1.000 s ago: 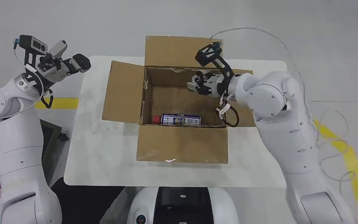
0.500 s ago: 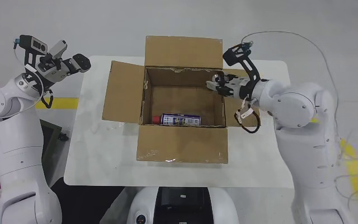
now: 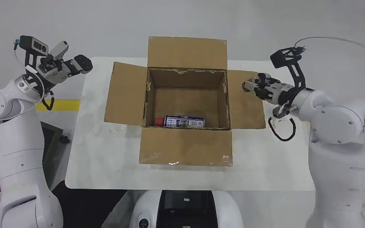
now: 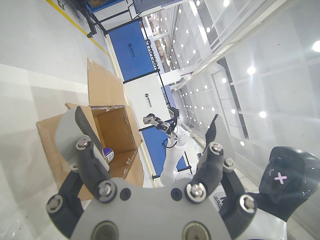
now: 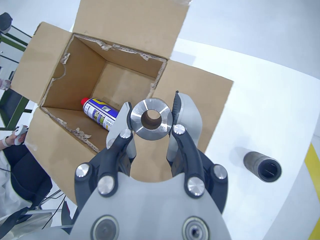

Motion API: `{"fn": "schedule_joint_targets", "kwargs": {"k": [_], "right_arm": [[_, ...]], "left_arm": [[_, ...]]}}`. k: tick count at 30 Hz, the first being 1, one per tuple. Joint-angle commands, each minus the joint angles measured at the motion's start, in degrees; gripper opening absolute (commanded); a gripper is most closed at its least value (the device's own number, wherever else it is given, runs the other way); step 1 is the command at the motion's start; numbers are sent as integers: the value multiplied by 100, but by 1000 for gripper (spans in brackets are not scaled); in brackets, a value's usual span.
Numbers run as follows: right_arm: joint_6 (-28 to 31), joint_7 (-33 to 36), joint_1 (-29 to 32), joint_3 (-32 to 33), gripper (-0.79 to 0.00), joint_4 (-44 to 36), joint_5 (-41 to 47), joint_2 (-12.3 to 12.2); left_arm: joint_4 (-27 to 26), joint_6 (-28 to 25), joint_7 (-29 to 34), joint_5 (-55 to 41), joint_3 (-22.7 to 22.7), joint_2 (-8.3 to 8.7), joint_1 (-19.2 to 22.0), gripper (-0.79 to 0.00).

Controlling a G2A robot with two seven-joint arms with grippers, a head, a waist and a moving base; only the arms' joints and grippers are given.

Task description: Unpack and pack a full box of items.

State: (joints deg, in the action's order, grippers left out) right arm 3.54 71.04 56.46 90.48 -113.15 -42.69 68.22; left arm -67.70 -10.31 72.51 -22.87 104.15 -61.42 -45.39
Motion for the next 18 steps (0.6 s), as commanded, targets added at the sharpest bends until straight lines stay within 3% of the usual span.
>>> {"fn": "schedule_joint_targets", "kwargs": {"k": [1,18], "right_arm": [[11,37,98,149,-785,-81,-46,-32],[267,178,1151,1330,-785,-487,-324,-282]], "left_arm": [[0,0,0,0,0,0,0,0],[0,0,0,0,0,0,0,0]]}}
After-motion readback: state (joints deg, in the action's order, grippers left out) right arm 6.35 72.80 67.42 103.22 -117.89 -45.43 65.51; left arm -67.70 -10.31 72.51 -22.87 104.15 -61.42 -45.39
